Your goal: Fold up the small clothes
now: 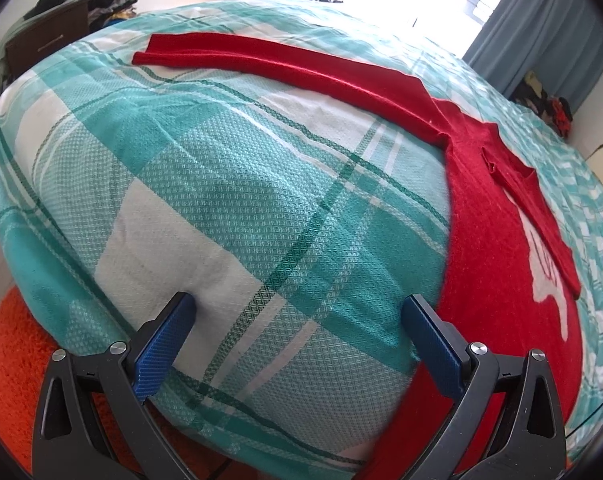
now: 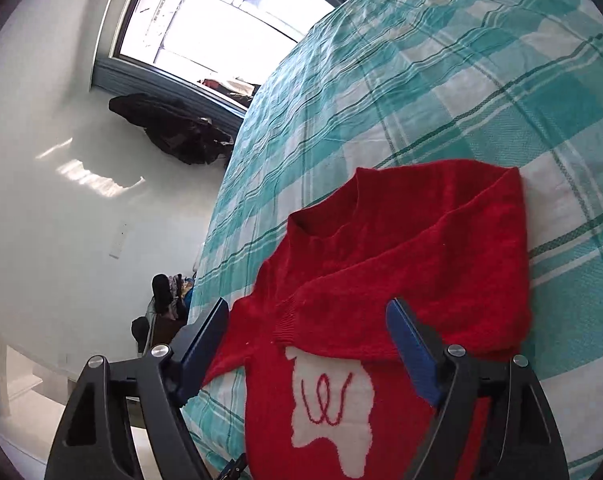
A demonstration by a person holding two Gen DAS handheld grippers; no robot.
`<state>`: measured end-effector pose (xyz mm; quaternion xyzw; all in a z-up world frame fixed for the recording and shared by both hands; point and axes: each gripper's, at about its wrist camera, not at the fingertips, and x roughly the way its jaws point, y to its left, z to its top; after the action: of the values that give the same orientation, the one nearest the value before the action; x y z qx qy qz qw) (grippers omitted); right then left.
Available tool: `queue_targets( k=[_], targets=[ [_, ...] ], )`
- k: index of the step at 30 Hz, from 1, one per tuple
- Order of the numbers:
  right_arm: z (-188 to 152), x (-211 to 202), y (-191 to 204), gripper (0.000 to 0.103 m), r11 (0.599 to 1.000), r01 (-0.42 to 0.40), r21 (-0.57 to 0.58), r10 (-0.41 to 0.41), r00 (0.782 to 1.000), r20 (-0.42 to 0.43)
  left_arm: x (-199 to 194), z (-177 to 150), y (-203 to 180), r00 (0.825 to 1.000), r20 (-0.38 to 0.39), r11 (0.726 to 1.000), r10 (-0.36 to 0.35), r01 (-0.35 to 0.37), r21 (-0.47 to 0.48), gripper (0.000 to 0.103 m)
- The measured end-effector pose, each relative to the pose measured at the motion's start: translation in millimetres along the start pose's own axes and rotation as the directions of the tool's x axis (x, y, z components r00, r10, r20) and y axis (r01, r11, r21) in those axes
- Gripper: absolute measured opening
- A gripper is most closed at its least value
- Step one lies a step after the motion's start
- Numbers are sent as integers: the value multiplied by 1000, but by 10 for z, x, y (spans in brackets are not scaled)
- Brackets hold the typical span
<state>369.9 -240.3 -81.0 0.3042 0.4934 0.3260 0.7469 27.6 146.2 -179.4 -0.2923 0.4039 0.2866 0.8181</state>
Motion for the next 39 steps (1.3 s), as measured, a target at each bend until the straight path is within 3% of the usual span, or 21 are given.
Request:
queue_targets(
  k=[2,6,8,10,11,13,14,16,17,19,21,22,24,26,27,28,30,32,33,35,39],
  targets=[
    [103,-230,-283,82,997,50,61,-53,998,42,8,1,-16,1000,1,1000,7,-7,-2,102],
    [151,-512,-758,81,983,41,180,-57,995,85,35,6,-36,1000,3,1000,20,-20,6,102],
    [74,-513,-947,81,976,32,217,-43,998,46,35,5,-38,1000,3,1000,20,-20,9,102],
    [-80,-458,-1110,81,973,113,202,-112,994,-17,30,7,-29,1000,3,1000,17,-17,8,102],
    [-166,-395,-1160,81,968,206,143,-201,978,-48,22,7,-24,1000,2,1000,15,-15,8,102],
    [-358,-331,-1189,70,927,372,-42,-374,926,-47,-11,9,-13,1000,5,1000,12,-12,8,102],
    [-451,-356,-1152,62,906,403,-130,-407,913,-7,-37,8,-11,1000,7,1000,16,-16,8,101],
    [-648,-481,-1046,63,819,509,-263,-502,859,100,-151,18,-36,999,31,999,32,-32,21,101],
    [-747,-597,-1022,65,765,568,-303,-542,822,172,-249,25,-80,998,60,999,31,-33,40,101],
    [-938,-821,-1027,78,695,633,-341,-567,775,280,-443,78,-251,993,115,995,-25,13,104,101],
    [-1063,-926,-1183,88,678,661,-321,-593,750,293,-486,232,-499,985,69,976,-160,147,158,101],
    [-1098,-931,-1351,89,705,647,-291,-599,763,244,-442,359,-630,969,13,957,-247,242,158,101],
    [-1226,-1061,-1600,89,785,575,-229,-518,813,265,-263,662,-857,909,-88,907,-408,415,75,101],
    [-1225,-1040,-1592,90,780,582,-230,-519,807,283,7,964,-1088,842,-162,856,-515,516,-36,97],
    [-1215,-1000,-1562,95,766,596,-242,-532,799,282,150,1101,-1206,823,-182,842,-538,536,-67,94],
    [-1215,-961,-1538,97,757,602,-253,-537,794,284,300,1225,-1335,821,-204,844,-534,532,-71,85],
    [-1224,-900,-1519,99,745,611,-267,-541,788,293,639,1414,-1576,840,-273,878,-470,475,-49,74],
    [-1237,-898,-1515,99,752,603,-266,-532,793,296,925,1496,-1734,856,-333,911,-396,410,-30,53],
    [-1247,-904,-1510,99,753,601,-268,-529,795,296,1021,1508,-1786,861,-356,924,-363,382,-16,49],
    [-1252,-907,-1506,99,753,599,-273,-528,797,294,1117,1515,-1882,862,-377,929,-338,370,13,46],
    [-1264,-902,-1504,100,753,599,-273,-527,797,294,1197,1451,-2094,843,-428,915,-326,396,82,46]
  ],
)
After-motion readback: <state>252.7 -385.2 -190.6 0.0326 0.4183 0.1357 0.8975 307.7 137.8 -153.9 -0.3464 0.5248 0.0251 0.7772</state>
